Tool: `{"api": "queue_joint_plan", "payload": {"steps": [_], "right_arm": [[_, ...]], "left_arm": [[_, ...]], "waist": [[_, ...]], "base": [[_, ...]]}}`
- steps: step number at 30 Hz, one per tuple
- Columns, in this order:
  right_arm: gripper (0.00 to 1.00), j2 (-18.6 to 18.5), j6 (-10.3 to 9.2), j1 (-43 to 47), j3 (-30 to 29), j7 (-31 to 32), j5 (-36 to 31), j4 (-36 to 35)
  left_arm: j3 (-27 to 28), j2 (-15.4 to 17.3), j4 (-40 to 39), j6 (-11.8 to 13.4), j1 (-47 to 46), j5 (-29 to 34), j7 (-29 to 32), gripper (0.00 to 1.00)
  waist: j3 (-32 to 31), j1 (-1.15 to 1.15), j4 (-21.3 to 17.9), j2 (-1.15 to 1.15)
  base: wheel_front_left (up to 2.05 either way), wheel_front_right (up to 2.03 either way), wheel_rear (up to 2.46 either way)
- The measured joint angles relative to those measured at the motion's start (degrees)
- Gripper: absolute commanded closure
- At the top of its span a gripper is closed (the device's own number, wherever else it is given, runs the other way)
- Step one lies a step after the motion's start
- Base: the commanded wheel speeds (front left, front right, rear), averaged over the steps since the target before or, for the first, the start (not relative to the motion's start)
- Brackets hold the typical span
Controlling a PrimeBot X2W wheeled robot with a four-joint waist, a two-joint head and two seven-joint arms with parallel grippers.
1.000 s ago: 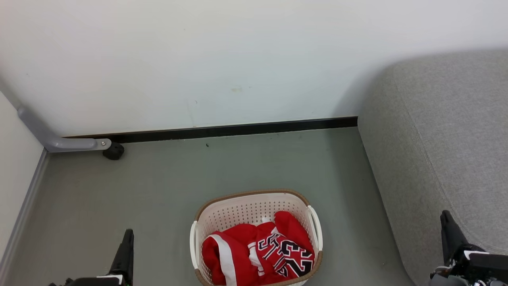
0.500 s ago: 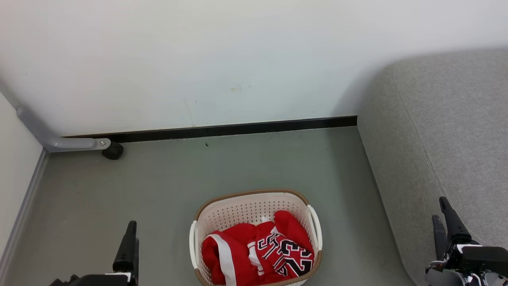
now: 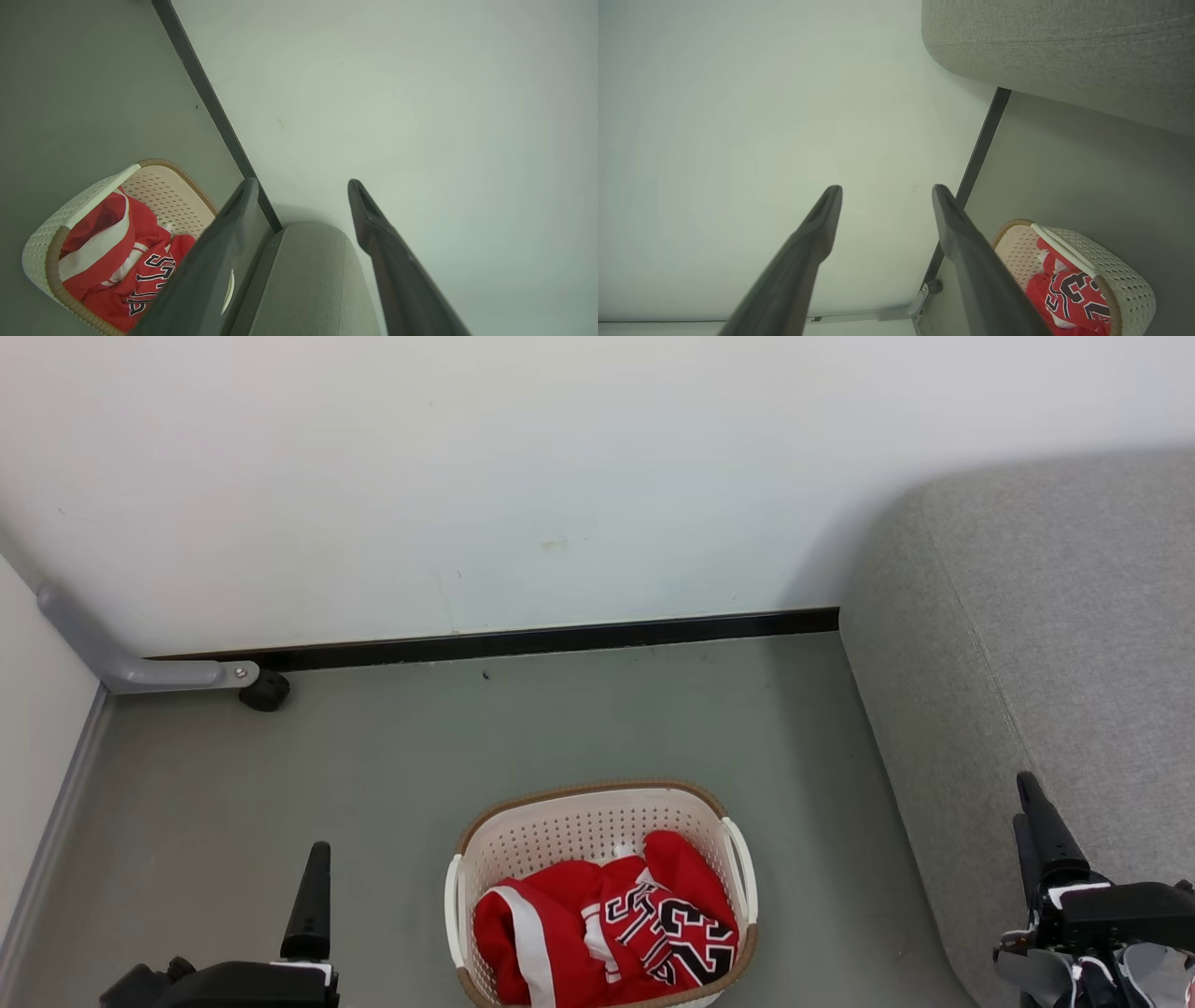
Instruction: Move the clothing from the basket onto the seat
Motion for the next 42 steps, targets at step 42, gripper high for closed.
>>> {"api": "queue_joint_plan", "payload": {"steps": [42], "right_arm": [[0.0,-9.85,0.0,-9.56,18.97,-11.31,-32.54,8.32]], "left_arm": [[-8.57,2.59,0.37,7.69,-2.69,43.32,-8.51,0.0]], "waist": [[0.6,0.0,0.35,0.0]], "base": [[0.0,0.0,0.0]]}}
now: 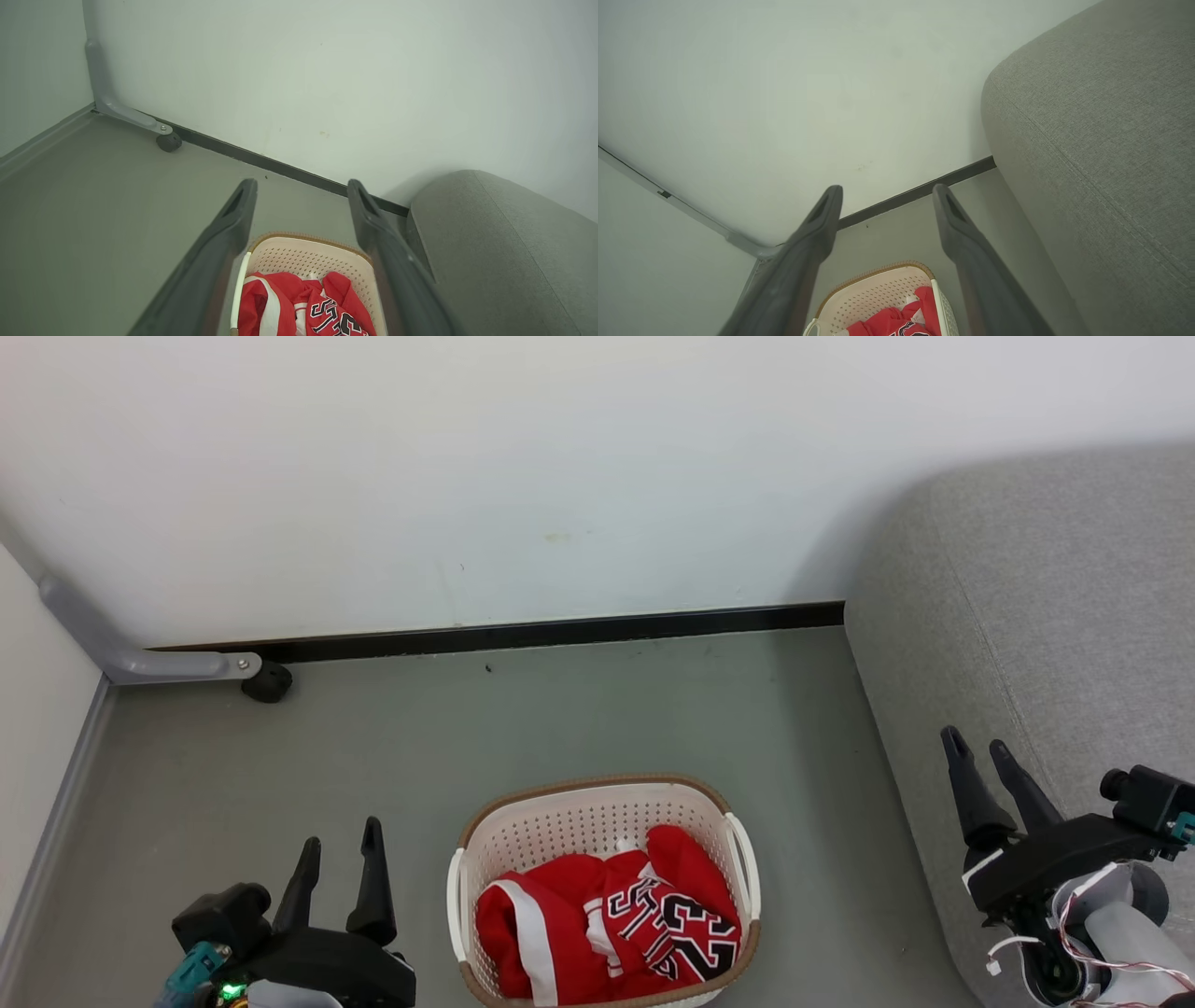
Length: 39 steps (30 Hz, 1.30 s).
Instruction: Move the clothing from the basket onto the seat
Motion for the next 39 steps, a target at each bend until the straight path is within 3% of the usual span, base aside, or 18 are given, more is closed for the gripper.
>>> {"api": "queue_joint_plan", "payload": {"steps": [30,39], "right_arm": [[0.0,-4.11,-0.49,-5.95,5.34,-6.0,-19.58,5.12],[0.0,-4.52,-0.93,-6.63,3.83,-6.45,-21.34,6.08]], "left_arm": [[-3.41,0.23,0.2,4.92,-0.08,27.89,-6.22,0.0],[-1.38,-0.41,0.21,5.42,-0.08,29.49,-6.51,0.0]], "waist": [[0.6,0.0,0.76,0.0],[0.87,0.0,0.76,0.0]], "base": [[0.0,0.0,0.0],[0.0,0.0,0.0]]}}
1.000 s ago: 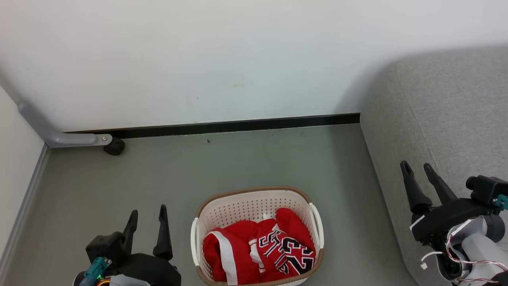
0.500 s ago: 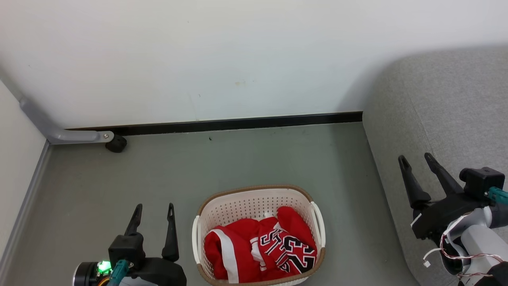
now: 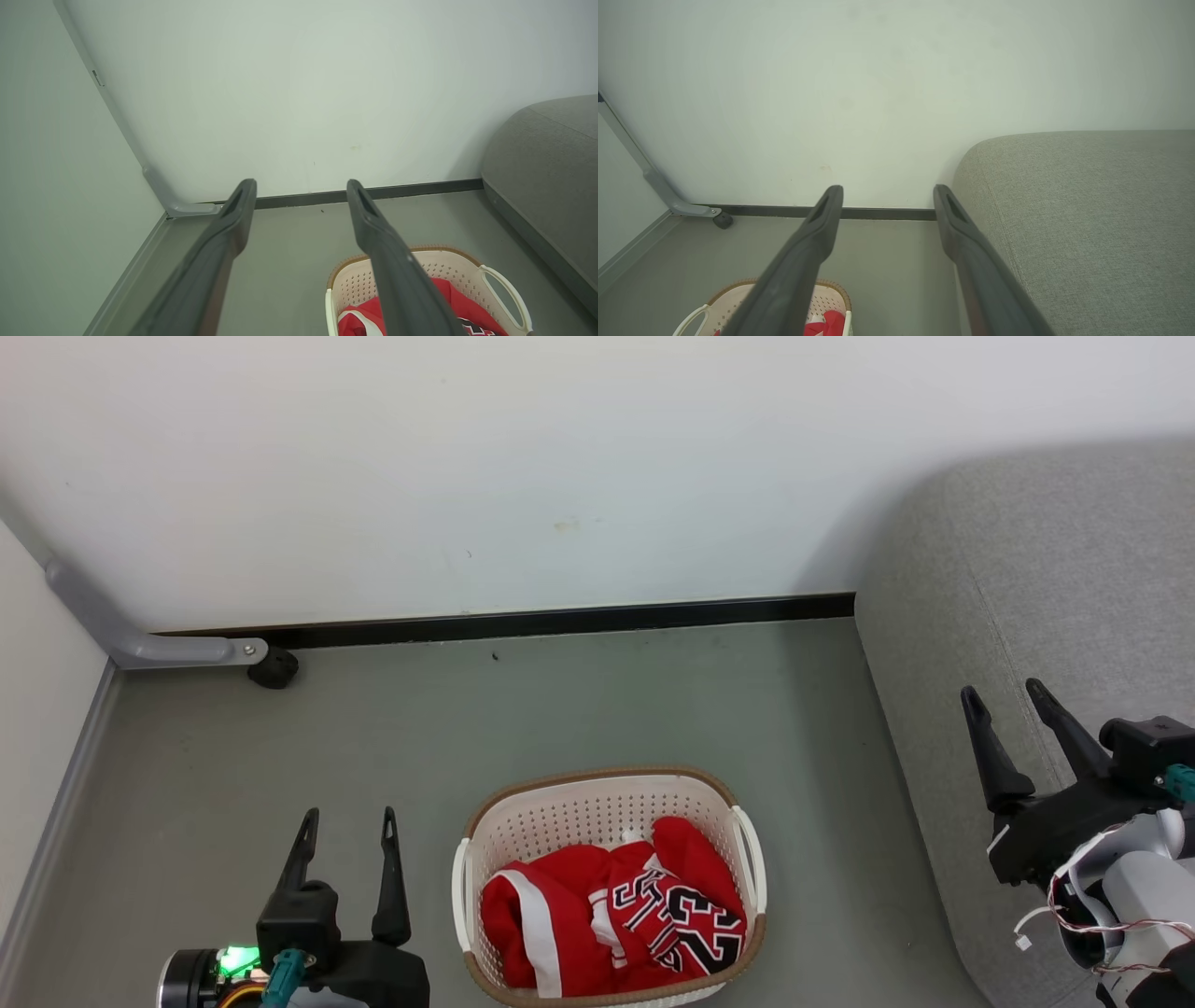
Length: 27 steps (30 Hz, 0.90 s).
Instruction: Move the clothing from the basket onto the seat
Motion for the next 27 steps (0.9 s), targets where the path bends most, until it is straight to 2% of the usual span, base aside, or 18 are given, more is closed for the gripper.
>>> {"api": "queue_joint_plan", "payload": {"steps": [5,14,19,27], "right_arm": [[0.0,-0.01,-0.82,0.01,-1.91,0.0,-0.03,0.25],[0.0,0.01,-0.83,0.02,-3.05,-0.01,-0.93,-0.77],[0.0,-0.25,-0.81,0.01,-4.22,-0.02,-1.49,-2.77],[0.0,-2.64,-0.47,-0.37,-6.81,-0.03,-2.4,-7.69]], "left_arm": [[2.27,-0.47,0.55,0.08,0.02,-0.05,0.0,0.0],[2.42,-0.97,0.68,0.44,0.51,-0.04,0.0,0.0],[1.27,-1.23,0.43,0.44,0.66,-0.02,0.0,0.0],[-2.32,-1.55,-0.26,0.44,0.6,0.02,0.0,0.0]], "waist": [[0.19,0.0,0.05,0.0],[0.8,-0.01,0.07,0.0],[2.33,-0.01,-0.04,0.0],[6.67,0.0,-0.09,0.0]], "base": [[0.0,0.0,0.0],[0.0,0.0,0.0],[0.0,0.0,0.0],[0.0,0.0,0.0]]}}
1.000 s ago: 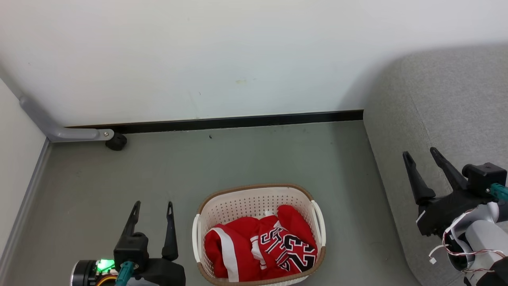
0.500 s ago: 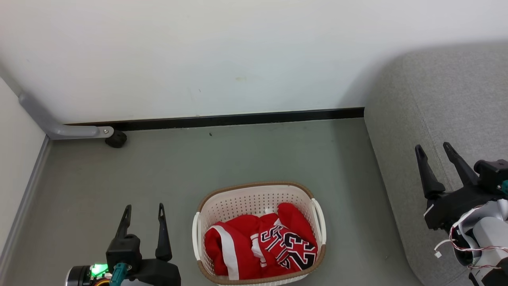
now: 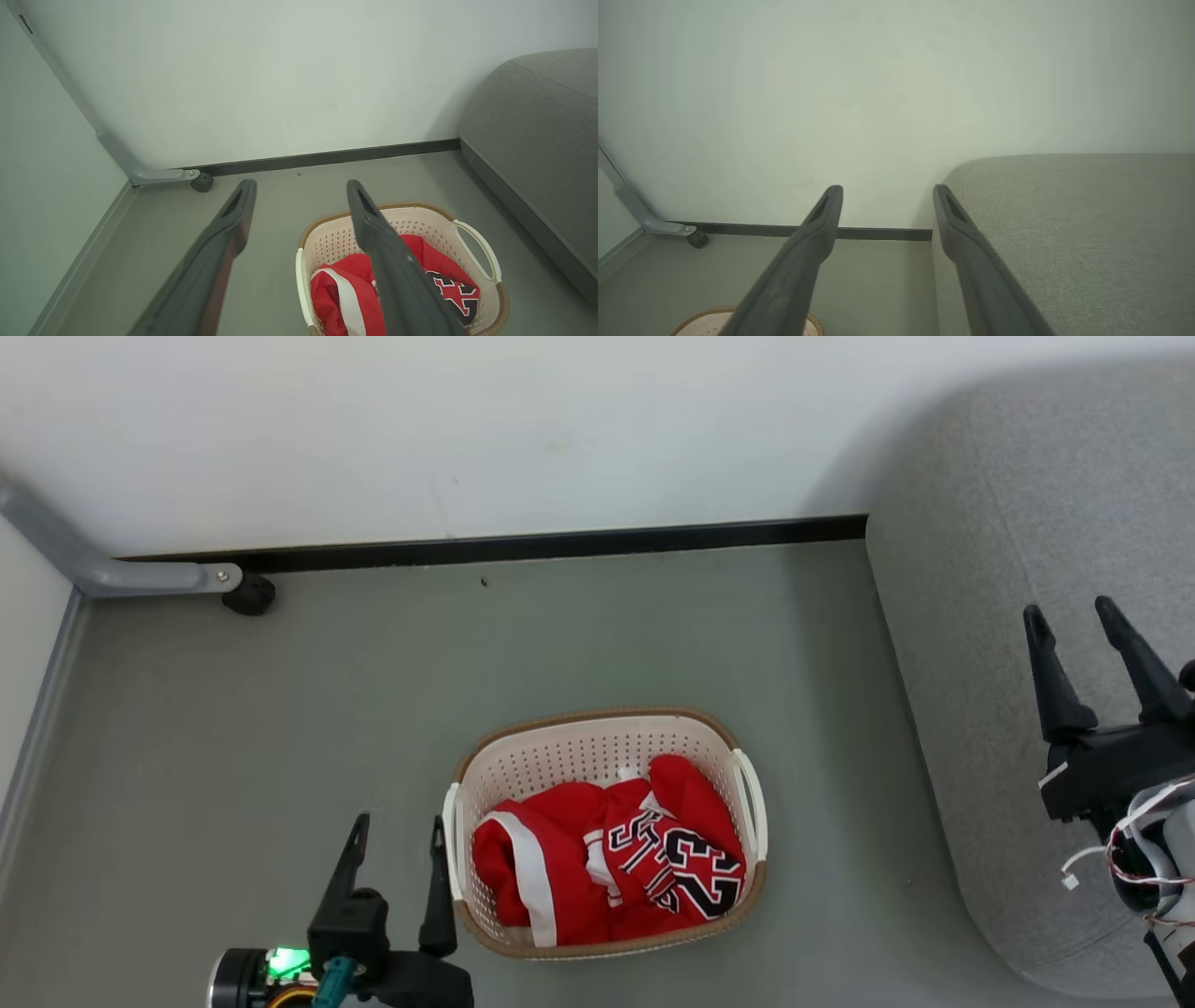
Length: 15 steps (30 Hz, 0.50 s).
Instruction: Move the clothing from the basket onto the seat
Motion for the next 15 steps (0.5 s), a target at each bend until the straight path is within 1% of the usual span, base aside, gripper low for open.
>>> {"api": "queue_joint_plan", "payload": {"steps": [2,6,15], "right_arm": [[0.0,-0.43,0.15,-0.8,-0.62,0.0,-0.04,-1.2],[0.0,-1.33,0.52,-2.36,-1.7,0.0,-0.09,-3.93],[0.0,-3.87,1.36,-4.63,-3.91,-0.01,-0.57,-9.64]], "left_arm": [[-2.58,0.11,-0.18,0.01,-0.14,-0.92,-0.01,0.0],[-7.56,0.04,-0.49,0.01,-1.27,-5.46,-0.01,0.0],[-14.0,0.04,0.11,0.01,-7.66,-13.59,-0.01,0.0]], "waist": [[1.38,0.0,-0.03,0.0],[4.36,0.0,-0.16,0.0],[11.49,0.01,-0.68,0.01]], "base": [[0.0,0.0,0.0],[0.0,0.0,0.0],[0.0,0.0,0.0]]}}
